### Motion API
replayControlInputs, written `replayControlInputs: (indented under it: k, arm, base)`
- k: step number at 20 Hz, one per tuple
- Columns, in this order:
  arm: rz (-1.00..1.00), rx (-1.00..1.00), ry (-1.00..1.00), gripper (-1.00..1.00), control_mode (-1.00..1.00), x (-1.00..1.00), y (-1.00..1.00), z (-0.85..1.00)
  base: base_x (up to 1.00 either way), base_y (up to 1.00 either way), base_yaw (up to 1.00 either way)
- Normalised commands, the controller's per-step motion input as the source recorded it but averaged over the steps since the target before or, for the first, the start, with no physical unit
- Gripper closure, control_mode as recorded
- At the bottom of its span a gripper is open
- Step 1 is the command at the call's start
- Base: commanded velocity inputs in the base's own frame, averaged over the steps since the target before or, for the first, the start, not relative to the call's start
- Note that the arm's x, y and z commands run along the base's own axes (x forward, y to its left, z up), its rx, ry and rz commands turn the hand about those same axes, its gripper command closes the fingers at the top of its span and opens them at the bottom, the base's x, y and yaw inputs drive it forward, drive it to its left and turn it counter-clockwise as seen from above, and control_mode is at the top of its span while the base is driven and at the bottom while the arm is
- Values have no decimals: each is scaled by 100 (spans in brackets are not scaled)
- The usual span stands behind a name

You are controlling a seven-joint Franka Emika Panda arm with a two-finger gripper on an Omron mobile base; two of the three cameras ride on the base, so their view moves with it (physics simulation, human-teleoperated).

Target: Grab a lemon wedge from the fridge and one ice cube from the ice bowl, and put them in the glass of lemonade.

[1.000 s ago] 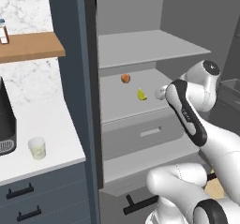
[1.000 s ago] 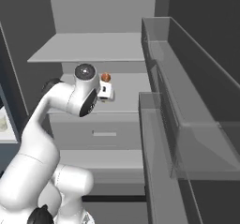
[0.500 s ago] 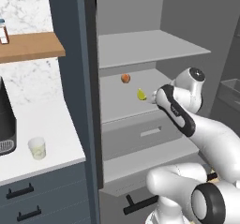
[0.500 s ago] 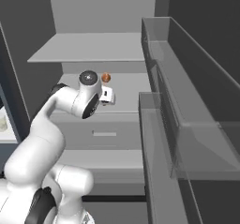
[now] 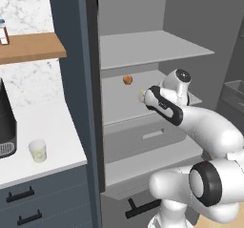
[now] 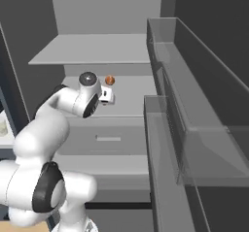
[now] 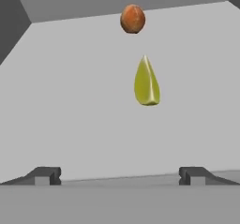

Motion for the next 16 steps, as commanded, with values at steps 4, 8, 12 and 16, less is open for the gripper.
replayControlInputs:
  k: [4, 8, 12, 16]
  arm:
    - [0, 0, 0, -100, -100, 57, 9, -1]
    - [0, 0, 0, -100, -100, 25, -6, 0]
    - [0, 0, 0, -100, -100, 20, -12, -1]
    - [0, 0, 0, -100, -100, 27, -7, -6]
  base:
    - [0, 0, 0]
    - [0, 0, 0]
    - [0, 0, 0]
    - [0, 0, 0]
